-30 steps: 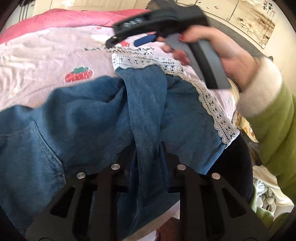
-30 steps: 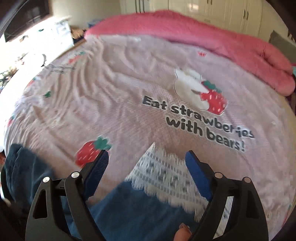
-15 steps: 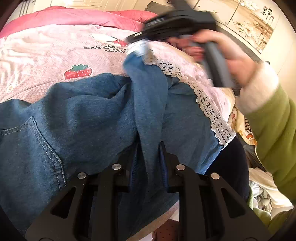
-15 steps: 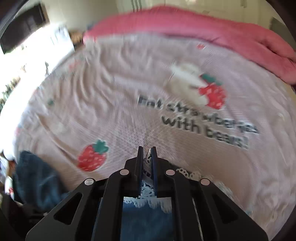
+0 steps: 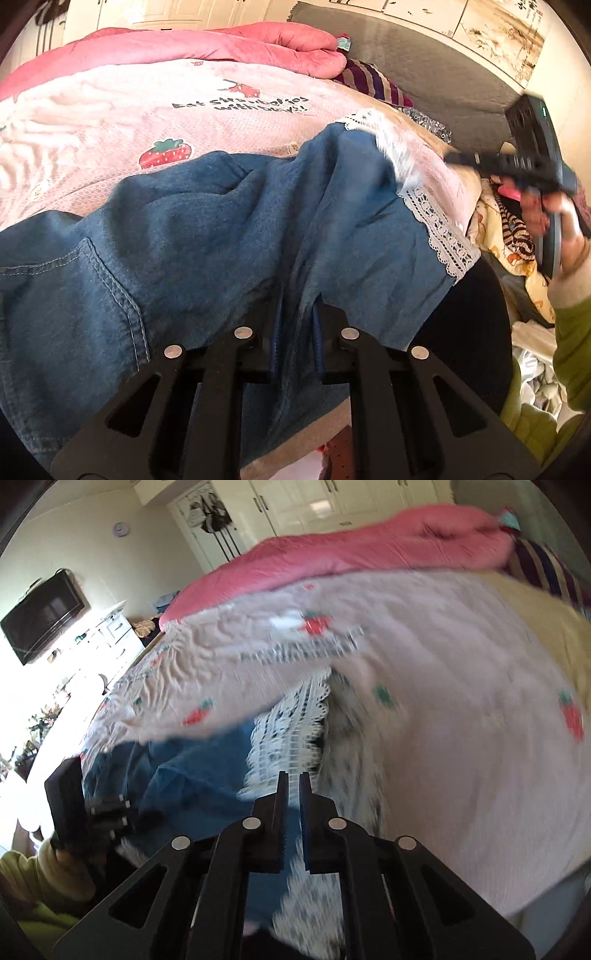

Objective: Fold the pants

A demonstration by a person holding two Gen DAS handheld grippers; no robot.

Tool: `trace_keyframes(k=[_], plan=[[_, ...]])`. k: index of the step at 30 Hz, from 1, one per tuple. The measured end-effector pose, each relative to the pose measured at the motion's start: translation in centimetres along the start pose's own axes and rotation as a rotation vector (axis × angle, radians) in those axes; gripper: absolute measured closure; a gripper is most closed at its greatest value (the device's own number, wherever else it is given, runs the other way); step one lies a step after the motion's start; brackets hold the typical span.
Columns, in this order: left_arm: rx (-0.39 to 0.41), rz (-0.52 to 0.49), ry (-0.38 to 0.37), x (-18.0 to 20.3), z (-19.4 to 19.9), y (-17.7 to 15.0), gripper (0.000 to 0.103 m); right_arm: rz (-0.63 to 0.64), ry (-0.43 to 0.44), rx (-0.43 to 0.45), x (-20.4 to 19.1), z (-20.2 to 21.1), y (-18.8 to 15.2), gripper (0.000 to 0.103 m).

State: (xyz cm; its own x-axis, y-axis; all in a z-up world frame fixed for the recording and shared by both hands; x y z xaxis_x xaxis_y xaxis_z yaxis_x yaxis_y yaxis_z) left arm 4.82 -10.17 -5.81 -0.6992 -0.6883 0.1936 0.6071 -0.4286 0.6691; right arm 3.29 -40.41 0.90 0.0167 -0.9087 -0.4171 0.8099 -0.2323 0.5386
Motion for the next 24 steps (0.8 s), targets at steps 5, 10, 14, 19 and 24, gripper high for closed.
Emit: trace_keyframes(k=[5, 10, 14, 19, 24], plan=[[-0.015, -0.01, 0.021, 0.5, 0.0, 0.0, 0.096, 0.009, -0.014, 0.014, 0.0, -0.3, -2.0, 0.075], [-0.024, -0.01, 0.035, 0.9, -0.2, 0.0, 0.096, 0.106, -0.066, 0.036, -1.2, -2.3, -1.1, 0.051], [-0.023, -0.025, 0.043, 1.3, -0.1, 0.4, 0.096, 0.107, -0.058, 0.034, -1.1, -4.4, 0.2, 0.051], [-0.019, -0.059, 0.054, 1.8, -0.6, 1.4, 0.096, 0.007, -0.016, -0.03, 0.2, -6.4, 1.0, 0.094], [-0.003, -0.127, 0.084, 2.7, -0.1, 2.0, 0.103, 0.035, 0.015, 0.025, -0.4, -1.3, 0.0, 0.095]])
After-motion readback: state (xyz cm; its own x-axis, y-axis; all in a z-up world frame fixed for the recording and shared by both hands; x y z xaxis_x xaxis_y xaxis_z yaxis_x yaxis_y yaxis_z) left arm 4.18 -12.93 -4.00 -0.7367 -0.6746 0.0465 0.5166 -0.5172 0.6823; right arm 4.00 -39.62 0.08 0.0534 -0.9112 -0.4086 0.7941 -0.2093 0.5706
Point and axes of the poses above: each gripper's, at about its wrist camera, not at the fingertips, and z roughly against the way its jaws point, x to its right, y to its top, the point moved 3 cm from there along -z, roughly the way its jaws point, and after that the axes turned 8 degrees about -z, right-handed, at the moved point
